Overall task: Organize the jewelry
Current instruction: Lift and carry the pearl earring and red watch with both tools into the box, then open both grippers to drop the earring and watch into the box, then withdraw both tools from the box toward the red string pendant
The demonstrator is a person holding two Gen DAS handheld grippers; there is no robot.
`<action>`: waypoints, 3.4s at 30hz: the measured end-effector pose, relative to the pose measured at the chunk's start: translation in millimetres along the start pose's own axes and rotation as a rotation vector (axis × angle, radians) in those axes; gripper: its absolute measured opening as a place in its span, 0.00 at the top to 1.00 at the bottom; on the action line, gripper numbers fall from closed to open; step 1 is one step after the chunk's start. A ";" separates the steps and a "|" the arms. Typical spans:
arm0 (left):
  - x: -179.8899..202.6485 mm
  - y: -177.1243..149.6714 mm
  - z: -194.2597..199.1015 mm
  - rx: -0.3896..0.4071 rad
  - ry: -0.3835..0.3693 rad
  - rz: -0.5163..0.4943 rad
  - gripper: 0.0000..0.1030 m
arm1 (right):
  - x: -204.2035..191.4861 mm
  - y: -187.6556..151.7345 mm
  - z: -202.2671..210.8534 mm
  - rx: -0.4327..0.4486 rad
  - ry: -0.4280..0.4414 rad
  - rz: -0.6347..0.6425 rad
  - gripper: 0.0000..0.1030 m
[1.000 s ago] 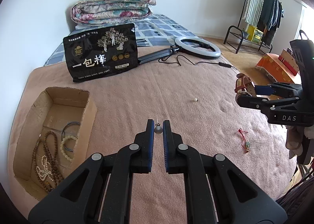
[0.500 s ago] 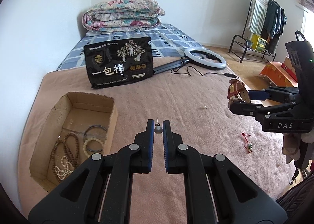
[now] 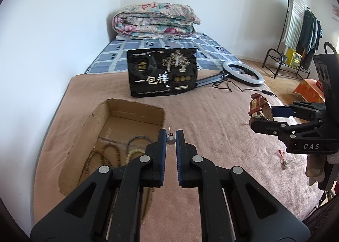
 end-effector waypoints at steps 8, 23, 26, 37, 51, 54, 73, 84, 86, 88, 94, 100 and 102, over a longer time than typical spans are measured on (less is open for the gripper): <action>-38.1 -7.2 0.8 -0.002 0.046 0.039 0.93 | -31.9 10.2 -22.2 -0.008 0.035 0.016 0.41; -81.2 -22.1 -10.6 -0.023 0.097 0.096 0.93 | -74.2 28.1 -71.8 -0.040 0.074 0.032 0.41; -86.0 -25.7 -12.1 -0.024 0.100 0.107 0.93 | -81.3 31.0 -80.5 -0.046 0.080 0.035 0.41; -105.3 -38.0 -16.9 -0.045 0.111 0.156 0.93 | -107.6 36.9 -109.4 -0.069 0.104 0.051 0.41; -110.9 -45.2 -19.8 -0.065 0.106 0.170 0.93 | -125.4 33.4 -134.4 -0.106 0.130 0.047 0.41; -111.4 -45.1 -19.9 -0.062 0.109 0.171 0.93 | -125.3 33.9 -134.2 -0.104 0.124 0.044 0.39; -112.9 -44.5 -17.2 -0.063 0.144 0.184 0.46 | -117.2 49.4 -111.2 -0.027 0.093 0.034 0.07; -101.2 -38.2 -6.4 -0.044 0.149 0.166 0.44 | -108.1 50.4 -90.9 0.001 0.076 0.026 0.03; -98.9 -37.2 -4.4 -0.041 0.148 0.159 0.44 | -106.2 50.6 -86.7 0.007 0.074 0.024 0.03; -94.9 -35.4 -1.1 -0.037 0.149 0.151 0.44 | -103.8 50.9 -82.0 0.012 0.074 0.021 0.03; -84.3 -27.7 7.0 -0.018 0.145 0.141 0.44 | -97.1 50.9 -64.2 0.030 0.069 0.015 0.02; -70.5 -20.8 16.0 -0.003 0.143 0.120 0.44 | -88.0 49.1 -47.2 0.050 0.053 0.012 0.00; -65.3 -18.0 19.1 0.003 0.139 0.116 0.44 | -83.2 48.0 -41.4 0.056 0.047 0.007 0.00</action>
Point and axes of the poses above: each gripper's, at about its wrist camera, not at the fingertips, and z roughly against the way its jaws point, x to its right, y to its top, the point moved 7 cm from there along -z, roughly the way its jaws point, and after that the axes turned 10 degrees about -z, right-handed, at the moved point
